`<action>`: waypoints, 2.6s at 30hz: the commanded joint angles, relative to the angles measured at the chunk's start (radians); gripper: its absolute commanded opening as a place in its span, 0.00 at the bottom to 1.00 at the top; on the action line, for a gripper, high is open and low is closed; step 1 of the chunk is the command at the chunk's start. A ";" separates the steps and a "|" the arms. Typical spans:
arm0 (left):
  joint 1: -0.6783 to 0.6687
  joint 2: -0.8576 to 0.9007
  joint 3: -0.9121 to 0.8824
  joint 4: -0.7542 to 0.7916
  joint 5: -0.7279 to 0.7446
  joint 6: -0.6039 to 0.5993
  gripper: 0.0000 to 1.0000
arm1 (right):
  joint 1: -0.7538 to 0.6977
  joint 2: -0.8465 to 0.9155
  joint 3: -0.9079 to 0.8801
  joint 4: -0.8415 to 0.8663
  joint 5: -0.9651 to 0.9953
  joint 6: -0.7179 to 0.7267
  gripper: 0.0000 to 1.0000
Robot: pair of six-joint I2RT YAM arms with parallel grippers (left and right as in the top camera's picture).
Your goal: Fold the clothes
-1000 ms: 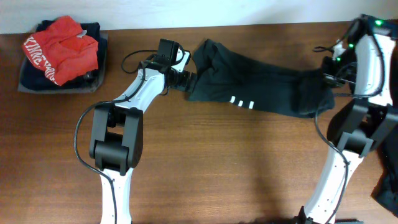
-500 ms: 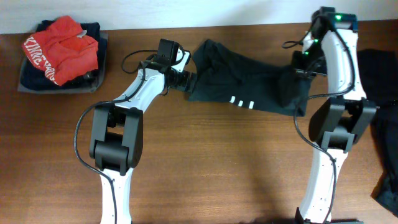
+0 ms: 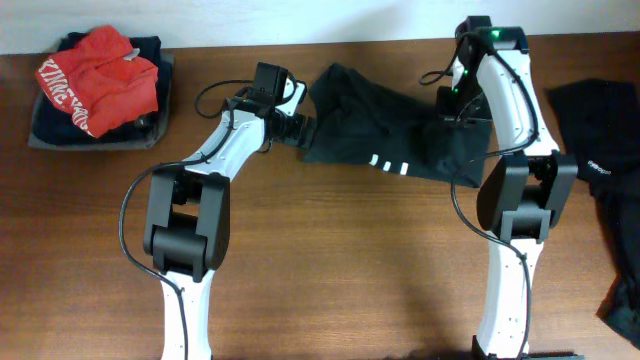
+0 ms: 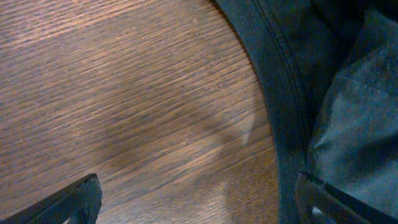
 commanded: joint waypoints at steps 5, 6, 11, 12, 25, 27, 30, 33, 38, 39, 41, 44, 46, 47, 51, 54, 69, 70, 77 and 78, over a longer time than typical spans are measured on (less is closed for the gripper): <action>0.005 -0.034 0.006 -0.001 0.011 -0.011 0.99 | -0.116 -0.001 0.056 -0.053 0.067 0.020 0.04; 0.005 -0.034 0.006 -0.001 0.011 -0.011 0.99 | -0.131 -0.001 0.068 -0.066 0.067 0.008 0.04; 0.005 -0.034 0.006 -0.001 0.011 -0.011 0.99 | -0.193 -0.001 0.095 -0.111 0.104 -0.041 0.04; 0.005 -0.034 0.006 -0.001 0.011 -0.011 0.99 | -0.206 -0.001 0.095 -0.121 0.126 -0.041 0.04; 0.005 -0.034 0.006 0.000 0.011 -0.011 0.99 | -0.129 0.000 0.095 -0.120 0.285 0.027 0.04; 0.005 -0.034 0.006 0.000 0.011 -0.011 0.99 | -0.103 0.000 0.094 -0.119 0.288 0.029 0.04; 0.005 -0.034 0.006 -0.001 0.011 -0.011 0.99 | -0.063 0.002 0.094 -0.117 0.291 0.056 0.04; 0.005 -0.034 0.006 -0.001 0.011 -0.011 0.99 | -0.023 0.002 0.089 -0.107 0.291 0.076 0.04; 0.005 -0.034 0.006 -0.001 0.011 -0.011 0.99 | 0.040 0.016 0.062 -0.082 0.290 0.105 0.16; 0.005 -0.034 0.006 -0.001 0.011 -0.011 0.99 | 0.052 0.022 0.052 -0.072 0.291 0.105 0.17; 0.005 -0.034 0.006 -0.001 0.011 -0.011 0.99 | 0.072 0.035 0.026 -0.039 0.290 0.128 0.29; 0.005 -0.034 0.006 -0.001 0.011 -0.011 0.99 | 0.110 0.062 -0.009 0.024 0.296 0.168 0.32; 0.005 -0.034 0.006 -0.001 0.011 -0.011 0.99 | 0.131 0.071 -0.011 0.049 0.292 0.182 0.49; 0.005 -0.034 0.006 -0.001 0.011 -0.011 0.99 | 0.141 0.072 -0.013 0.058 0.288 0.182 0.65; 0.005 -0.034 0.006 -0.001 0.011 -0.011 0.99 | 0.185 0.072 -0.014 0.073 0.252 0.182 0.79; 0.005 -0.034 0.006 -0.001 0.011 -0.011 0.99 | 0.206 0.070 -0.011 0.068 0.252 0.183 0.80; 0.005 -0.034 0.006 -0.007 0.011 -0.011 0.99 | 0.068 -0.115 0.198 0.026 -0.026 0.139 0.63; 0.005 -0.034 0.006 -0.007 0.011 -0.011 0.99 | 0.058 -0.113 0.196 0.026 -0.042 0.136 0.51; 0.005 -0.034 0.006 -0.007 0.011 -0.011 0.99 | 0.022 -0.055 0.140 0.039 -0.181 0.118 0.04; 0.005 -0.034 0.006 -0.007 0.011 -0.011 0.99 | 0.022 -0.042 0.126 0.048 -0.191 0.113 0.04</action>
